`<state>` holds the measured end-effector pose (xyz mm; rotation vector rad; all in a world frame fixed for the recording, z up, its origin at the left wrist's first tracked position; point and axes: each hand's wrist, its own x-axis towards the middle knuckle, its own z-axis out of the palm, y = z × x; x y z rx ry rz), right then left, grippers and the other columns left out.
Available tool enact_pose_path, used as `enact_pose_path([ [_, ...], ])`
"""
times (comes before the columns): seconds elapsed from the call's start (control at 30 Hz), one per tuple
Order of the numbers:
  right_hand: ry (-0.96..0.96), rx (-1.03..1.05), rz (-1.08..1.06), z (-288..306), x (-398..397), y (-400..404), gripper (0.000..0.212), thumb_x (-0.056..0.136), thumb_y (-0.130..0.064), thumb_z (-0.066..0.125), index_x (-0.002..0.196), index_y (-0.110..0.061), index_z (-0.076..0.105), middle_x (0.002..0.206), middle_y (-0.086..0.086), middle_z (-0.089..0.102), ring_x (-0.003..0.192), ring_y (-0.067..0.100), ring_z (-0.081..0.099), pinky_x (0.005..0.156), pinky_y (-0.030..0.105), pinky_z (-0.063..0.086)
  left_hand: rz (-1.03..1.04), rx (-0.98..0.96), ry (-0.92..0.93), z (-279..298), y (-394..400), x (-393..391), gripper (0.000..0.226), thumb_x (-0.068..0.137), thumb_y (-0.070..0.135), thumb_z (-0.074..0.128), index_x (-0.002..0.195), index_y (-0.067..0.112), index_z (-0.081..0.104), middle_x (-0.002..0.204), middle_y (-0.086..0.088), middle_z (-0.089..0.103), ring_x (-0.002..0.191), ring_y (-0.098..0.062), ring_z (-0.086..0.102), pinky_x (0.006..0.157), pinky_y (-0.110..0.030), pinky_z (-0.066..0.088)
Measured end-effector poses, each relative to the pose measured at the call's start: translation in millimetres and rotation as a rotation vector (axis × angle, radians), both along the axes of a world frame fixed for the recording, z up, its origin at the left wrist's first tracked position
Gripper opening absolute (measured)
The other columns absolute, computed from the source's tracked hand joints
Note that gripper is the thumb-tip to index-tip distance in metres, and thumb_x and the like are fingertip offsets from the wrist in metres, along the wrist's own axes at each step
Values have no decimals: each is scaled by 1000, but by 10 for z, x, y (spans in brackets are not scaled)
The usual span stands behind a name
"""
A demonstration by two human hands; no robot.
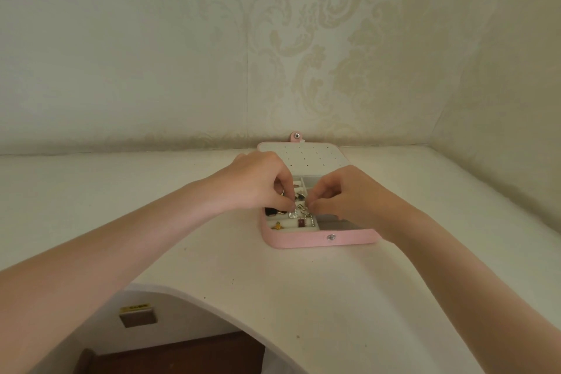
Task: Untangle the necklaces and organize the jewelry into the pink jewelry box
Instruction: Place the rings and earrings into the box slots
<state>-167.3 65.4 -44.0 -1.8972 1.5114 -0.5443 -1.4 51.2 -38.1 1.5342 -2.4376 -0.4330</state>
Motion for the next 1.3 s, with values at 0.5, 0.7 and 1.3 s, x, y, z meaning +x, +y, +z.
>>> enact_pose_path([
  [0.5, 27, 30, 113, 53, -35, -14, 19, 77, -7, 70, 67, -22, 68, 69, 3, 59, 56, 9, 47, 59, 19, 40, -30, -6, 66, -62, -15, -74, 8, 80, 26, 68, 85, 28, 73, 64, 10, 53, 55, 9, 45, 49, -16, 24],
  [0.7, -15, 0, 92, 21, -37, -8, 4, 75, -15, 74, 71, -15, 72, 67, 4, 58, 57, 11, 44, 62, 26, 37, -19, 47, 114, -49, -66, -76, 6, 78, 21, 69, 74, 25, 71, 52, 14, 55, 44, 7, 46, 45, -7, 31],
  [1.3, -31, 18, 118, 50, -44, -13, 14, 78, -9, 70, 67, -17, 68, 63, 4, 55, 43, 3, 41, 53, 18, 37, -6, 37, 143, -39, -72, -65, 13, 78, 22, 70, 69, 31, 66, 56, 13, 54, 48, 8, 47, 47, -8, 31],
])
